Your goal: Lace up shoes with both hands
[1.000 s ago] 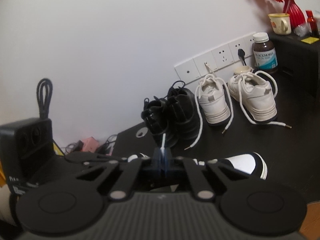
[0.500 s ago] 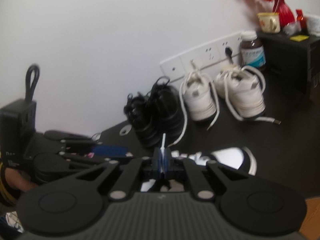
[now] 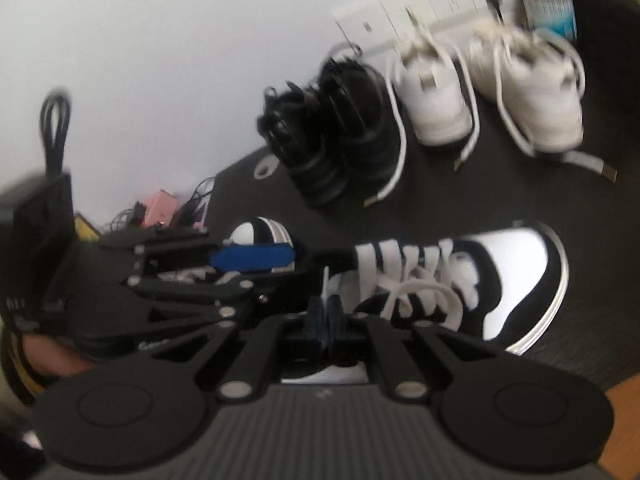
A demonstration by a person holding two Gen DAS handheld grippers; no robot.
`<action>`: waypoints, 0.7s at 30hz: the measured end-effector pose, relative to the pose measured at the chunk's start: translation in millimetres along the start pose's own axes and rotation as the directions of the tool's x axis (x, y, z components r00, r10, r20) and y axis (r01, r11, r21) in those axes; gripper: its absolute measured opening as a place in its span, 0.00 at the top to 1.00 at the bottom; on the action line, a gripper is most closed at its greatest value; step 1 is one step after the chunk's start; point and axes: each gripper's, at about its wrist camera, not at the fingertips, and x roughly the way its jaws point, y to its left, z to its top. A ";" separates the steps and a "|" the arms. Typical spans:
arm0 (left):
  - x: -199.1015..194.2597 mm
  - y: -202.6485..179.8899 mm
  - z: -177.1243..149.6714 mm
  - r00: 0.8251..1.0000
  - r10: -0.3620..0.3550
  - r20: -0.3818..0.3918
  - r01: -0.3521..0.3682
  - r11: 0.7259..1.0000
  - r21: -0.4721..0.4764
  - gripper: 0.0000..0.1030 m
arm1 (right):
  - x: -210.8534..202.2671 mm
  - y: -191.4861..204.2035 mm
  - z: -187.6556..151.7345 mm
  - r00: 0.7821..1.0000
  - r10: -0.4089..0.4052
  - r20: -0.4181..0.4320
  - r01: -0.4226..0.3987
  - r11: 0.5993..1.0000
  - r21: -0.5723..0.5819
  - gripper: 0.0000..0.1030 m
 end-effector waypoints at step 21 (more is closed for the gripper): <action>1.4 9.2 -1.1 0.999 -0.039 0.010 0.040 0.998 -0.046 0.69 | 9.5 -13.3 6.1 0.999 -0.044 -0.030 0.051 0.961 0.273 1.00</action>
